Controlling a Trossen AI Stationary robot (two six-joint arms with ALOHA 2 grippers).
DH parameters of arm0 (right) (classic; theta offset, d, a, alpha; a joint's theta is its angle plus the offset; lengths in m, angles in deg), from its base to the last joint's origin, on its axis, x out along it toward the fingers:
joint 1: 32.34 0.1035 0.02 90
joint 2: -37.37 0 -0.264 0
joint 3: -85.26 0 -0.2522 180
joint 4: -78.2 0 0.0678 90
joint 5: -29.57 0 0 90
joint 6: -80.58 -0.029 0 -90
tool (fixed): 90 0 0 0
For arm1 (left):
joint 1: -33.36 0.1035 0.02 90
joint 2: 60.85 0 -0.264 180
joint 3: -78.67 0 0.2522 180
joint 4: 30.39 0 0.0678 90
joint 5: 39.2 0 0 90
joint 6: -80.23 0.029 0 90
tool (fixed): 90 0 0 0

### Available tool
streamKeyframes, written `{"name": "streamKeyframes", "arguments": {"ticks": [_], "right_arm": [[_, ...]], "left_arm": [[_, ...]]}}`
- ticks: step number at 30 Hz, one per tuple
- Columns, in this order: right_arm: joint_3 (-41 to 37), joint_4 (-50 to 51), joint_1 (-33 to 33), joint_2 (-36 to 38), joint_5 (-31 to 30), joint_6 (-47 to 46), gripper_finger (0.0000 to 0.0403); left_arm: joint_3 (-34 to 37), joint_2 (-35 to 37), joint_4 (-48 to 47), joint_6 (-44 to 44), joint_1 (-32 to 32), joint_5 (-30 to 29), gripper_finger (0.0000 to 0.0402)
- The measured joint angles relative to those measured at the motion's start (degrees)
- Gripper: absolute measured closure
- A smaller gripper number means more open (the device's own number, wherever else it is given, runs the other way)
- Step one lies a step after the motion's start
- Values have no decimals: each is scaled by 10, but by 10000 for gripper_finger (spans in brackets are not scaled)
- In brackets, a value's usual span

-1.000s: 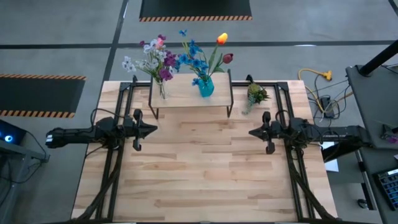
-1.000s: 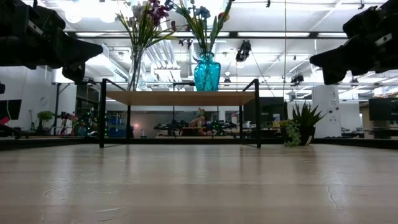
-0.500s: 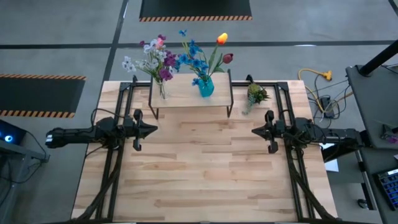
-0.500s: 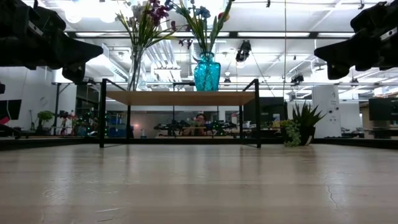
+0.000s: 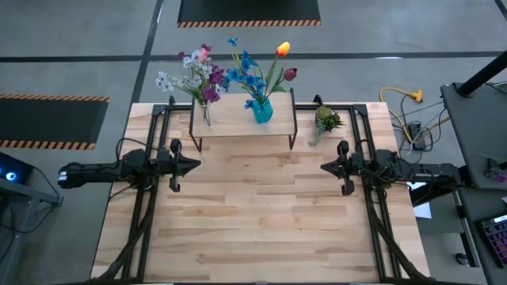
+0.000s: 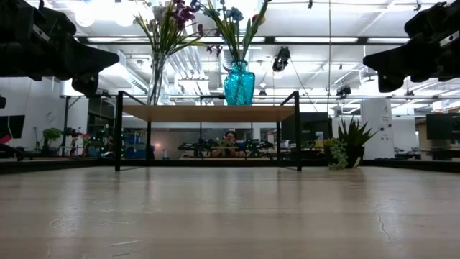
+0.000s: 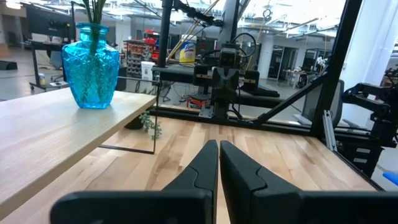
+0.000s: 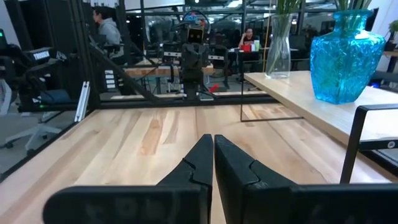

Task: Pick and place flowers into a vace then onto a shelf
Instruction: Return to Home Position

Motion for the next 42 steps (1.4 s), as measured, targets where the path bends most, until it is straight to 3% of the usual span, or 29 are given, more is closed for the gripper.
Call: {"name": "streamKeyframes", "arguments": {"ticks": [42], "right_arm": [[0,0,0,0,-1,-11,394]], "left_arm": [[0,0,0,0,0,0,402]]}}
